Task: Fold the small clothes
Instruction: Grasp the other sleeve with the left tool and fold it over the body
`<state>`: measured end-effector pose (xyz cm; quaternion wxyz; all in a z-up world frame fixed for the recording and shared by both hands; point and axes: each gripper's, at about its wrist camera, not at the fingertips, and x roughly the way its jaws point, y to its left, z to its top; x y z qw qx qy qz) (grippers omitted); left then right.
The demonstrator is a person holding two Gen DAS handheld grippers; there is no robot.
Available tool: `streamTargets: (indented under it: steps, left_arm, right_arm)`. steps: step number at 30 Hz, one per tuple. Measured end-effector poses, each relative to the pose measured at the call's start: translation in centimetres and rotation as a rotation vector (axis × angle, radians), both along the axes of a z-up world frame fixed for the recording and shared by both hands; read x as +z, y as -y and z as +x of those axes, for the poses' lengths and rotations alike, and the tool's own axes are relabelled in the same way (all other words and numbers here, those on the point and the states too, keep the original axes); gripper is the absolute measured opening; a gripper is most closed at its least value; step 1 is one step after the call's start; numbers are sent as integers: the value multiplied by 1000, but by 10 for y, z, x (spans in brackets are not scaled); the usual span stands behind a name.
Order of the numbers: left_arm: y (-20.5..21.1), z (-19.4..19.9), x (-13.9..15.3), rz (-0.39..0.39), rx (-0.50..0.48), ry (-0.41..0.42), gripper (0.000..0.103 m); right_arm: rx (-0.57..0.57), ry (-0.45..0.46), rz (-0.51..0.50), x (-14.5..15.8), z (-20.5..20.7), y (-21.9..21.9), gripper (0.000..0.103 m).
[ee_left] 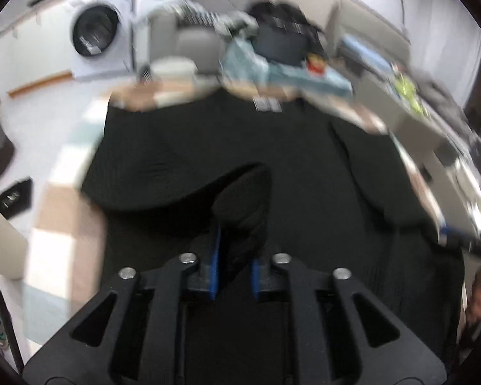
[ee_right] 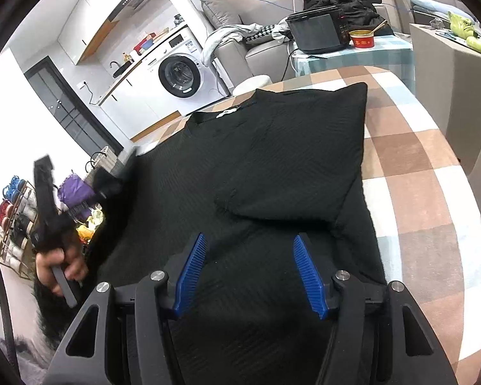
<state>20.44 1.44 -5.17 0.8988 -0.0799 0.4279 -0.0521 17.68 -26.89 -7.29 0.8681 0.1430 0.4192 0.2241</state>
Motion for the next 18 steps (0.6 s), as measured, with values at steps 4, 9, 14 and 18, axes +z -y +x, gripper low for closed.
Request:
streamTargets:
  steps: [4,9,14,18]
  left_arm:
    - [-16,-18,-7,-56,37,4,53]
    - [-59,-18,-9,-106,147,13,62]
    - [-97,-11,-24,-197,186,9,62]
    - [-123,2,-30,-299,236,-9,62]
  right_arm:
    - [-18,-6,-4,-1,0,3,59]
    - [-21,-15,5,-6,2,3,59]
    - [-21,-18,14,-6,4,3,59]
    - [-32,-22,16,-6,0,8,59]
